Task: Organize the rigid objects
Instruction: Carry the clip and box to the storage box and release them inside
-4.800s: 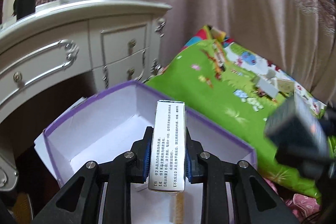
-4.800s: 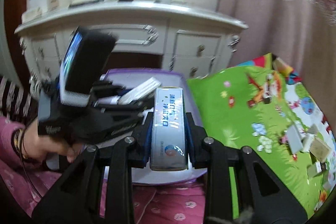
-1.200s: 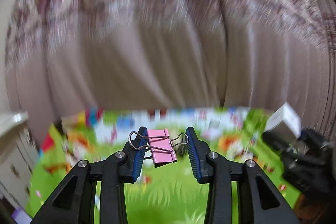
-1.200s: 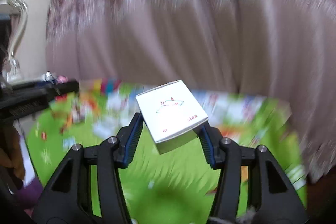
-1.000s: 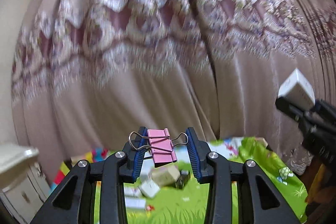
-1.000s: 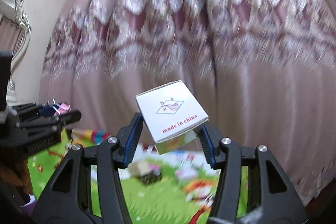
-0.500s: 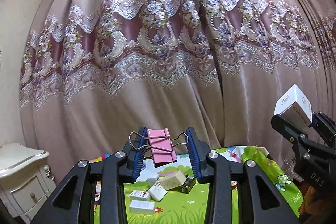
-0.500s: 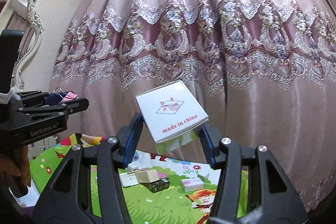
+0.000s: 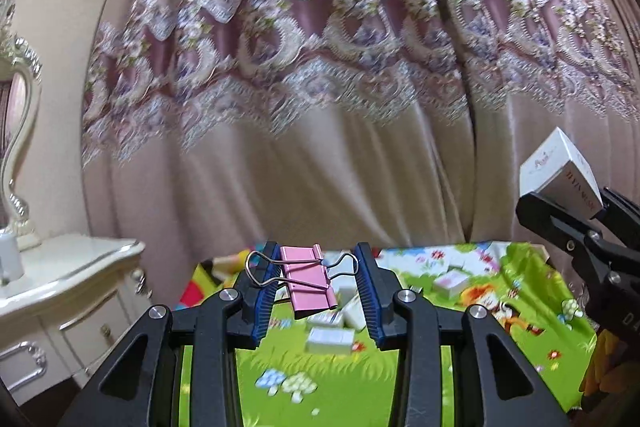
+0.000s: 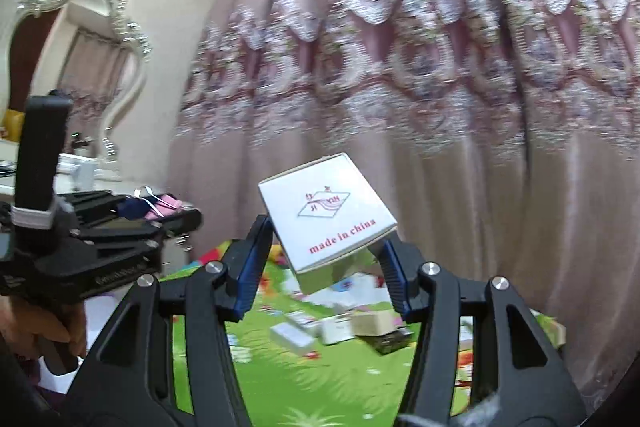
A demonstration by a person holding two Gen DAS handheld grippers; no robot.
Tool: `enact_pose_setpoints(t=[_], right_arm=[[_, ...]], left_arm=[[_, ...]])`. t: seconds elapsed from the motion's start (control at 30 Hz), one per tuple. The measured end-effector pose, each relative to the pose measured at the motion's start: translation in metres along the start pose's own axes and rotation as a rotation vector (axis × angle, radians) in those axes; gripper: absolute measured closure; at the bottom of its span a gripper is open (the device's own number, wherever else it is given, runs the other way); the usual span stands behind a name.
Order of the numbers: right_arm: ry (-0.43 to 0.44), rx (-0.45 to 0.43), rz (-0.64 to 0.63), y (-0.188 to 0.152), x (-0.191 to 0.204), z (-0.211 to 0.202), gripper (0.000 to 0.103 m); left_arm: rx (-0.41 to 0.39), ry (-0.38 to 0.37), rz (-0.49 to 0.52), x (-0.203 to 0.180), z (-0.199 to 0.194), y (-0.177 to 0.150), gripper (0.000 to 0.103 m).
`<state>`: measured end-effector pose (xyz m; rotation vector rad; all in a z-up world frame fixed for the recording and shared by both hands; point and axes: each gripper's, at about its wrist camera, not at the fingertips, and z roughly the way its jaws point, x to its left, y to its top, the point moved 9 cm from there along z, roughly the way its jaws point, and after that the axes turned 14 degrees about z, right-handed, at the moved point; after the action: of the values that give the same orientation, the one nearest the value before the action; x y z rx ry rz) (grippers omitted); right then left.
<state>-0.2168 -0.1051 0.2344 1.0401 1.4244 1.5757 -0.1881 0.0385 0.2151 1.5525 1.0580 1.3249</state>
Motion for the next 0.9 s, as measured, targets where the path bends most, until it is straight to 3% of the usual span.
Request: enact_pose_setpoints(t=[0.5,0.9], right_arm=[[0.336,0.236,-0.037,-0.050,0.111,0.034,0.046],[0.502,0.355,-0.134,-0.092,0.187,0.033,0.046]], left_arm=[[0.229,0.064,-0.102,0.069,-0.022,-0.089,0.064],[0.368,0.177,-0.201,0.124,-0.051,-0.162,0.064]])
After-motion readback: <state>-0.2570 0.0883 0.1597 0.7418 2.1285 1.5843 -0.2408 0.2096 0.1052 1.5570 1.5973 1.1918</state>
